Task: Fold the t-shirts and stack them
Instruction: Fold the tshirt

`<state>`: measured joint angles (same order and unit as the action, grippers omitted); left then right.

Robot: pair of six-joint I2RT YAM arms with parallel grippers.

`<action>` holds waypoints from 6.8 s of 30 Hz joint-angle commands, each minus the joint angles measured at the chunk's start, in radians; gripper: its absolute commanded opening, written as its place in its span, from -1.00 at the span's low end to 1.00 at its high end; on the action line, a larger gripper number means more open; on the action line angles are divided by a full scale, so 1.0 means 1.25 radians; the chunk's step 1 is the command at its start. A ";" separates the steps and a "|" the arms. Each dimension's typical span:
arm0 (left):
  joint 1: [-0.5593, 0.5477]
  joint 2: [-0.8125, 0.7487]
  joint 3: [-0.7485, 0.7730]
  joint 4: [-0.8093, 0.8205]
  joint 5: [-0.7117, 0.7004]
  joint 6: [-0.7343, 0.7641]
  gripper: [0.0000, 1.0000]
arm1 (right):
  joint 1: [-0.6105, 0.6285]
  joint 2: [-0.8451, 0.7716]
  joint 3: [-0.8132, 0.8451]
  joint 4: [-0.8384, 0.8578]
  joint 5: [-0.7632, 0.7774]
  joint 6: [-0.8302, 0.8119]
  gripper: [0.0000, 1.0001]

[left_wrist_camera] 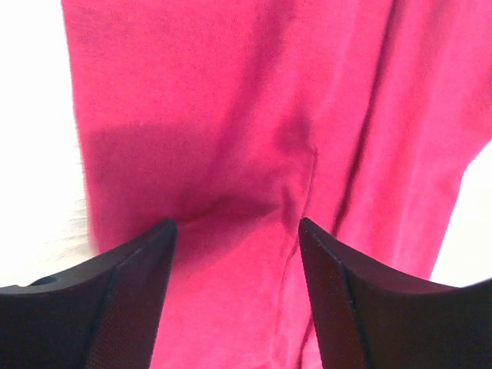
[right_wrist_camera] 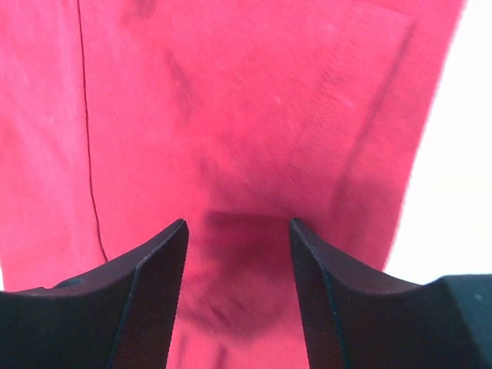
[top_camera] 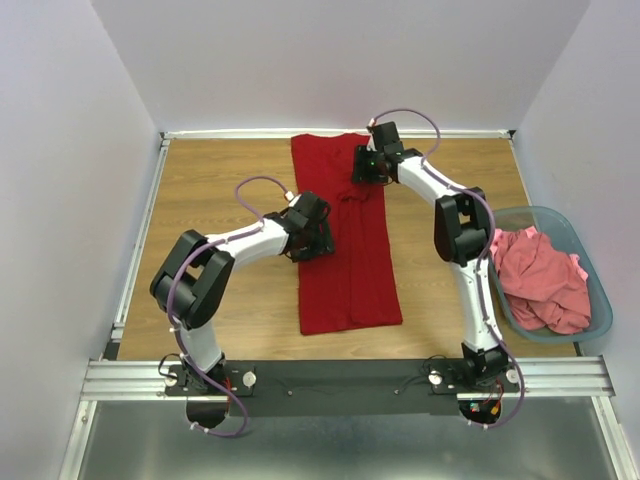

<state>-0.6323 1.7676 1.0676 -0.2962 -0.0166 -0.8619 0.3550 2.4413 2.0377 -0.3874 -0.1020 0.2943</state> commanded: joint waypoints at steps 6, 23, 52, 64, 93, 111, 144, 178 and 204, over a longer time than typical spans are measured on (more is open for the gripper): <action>0.030 -0.103 0.152 -0.218 -0.154 0.067 0.60 | 0.008 -0.330 -0.221 -0.084 -0.012 0.023 0.44; -0.163 -0.436 -0.307 -0.299 0.029 -0.036 0.25 | 0.163 -0.906 -0.979 -0.288 0.069 0.248 0.11; -0.260 -0.284 -0.285 -0.229 -0.004 -0.114 -0.09 | 0.251 -0.872 -1.093 -0.239 0.112 0.323 0.00; -0.260 -0.291 -0.286 -0.235 -0.014 -0.111 -0.18 | 0.267 -0.835 -1.107 -0.212 0.085 0.330 -0.03; -0.298 -0.532 -0.295 -0.401 0.122 -0.118 -1.00 | 0.292 -0.931 -0.950 -0.566 -0.001 0.263 -0.99; 0.086 -0.087 0.054 -0.135 -0.109 0.229 -1.00 | 0.103 -0.528 -0.477 -0.347 0.251 -0.011 -0.99; 0.112 0.012 0.049 0.030 -0.167 0.247 -1.00 | 0.082 -0.397 -0.483 -0.174 0.290 -0.029 -0.99; -0.154 -0.067 -0.054 0.101 -0.135 0.073 -0.86 | 0.149 -0.425 -0.583 -0.051 0.068 0.071 -0.53; -0.176 -0.041 -0.176 0.116 -0.097 0.080 -0.88 | 0.062 -0.269 -0.231 -0.052 0.083 0.020 -0.17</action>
<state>-0.8402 1.7416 0.9211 -0.0433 -0.1661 -0.7540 0.4297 2.1509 1.7596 -0.4496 0.0441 0.3374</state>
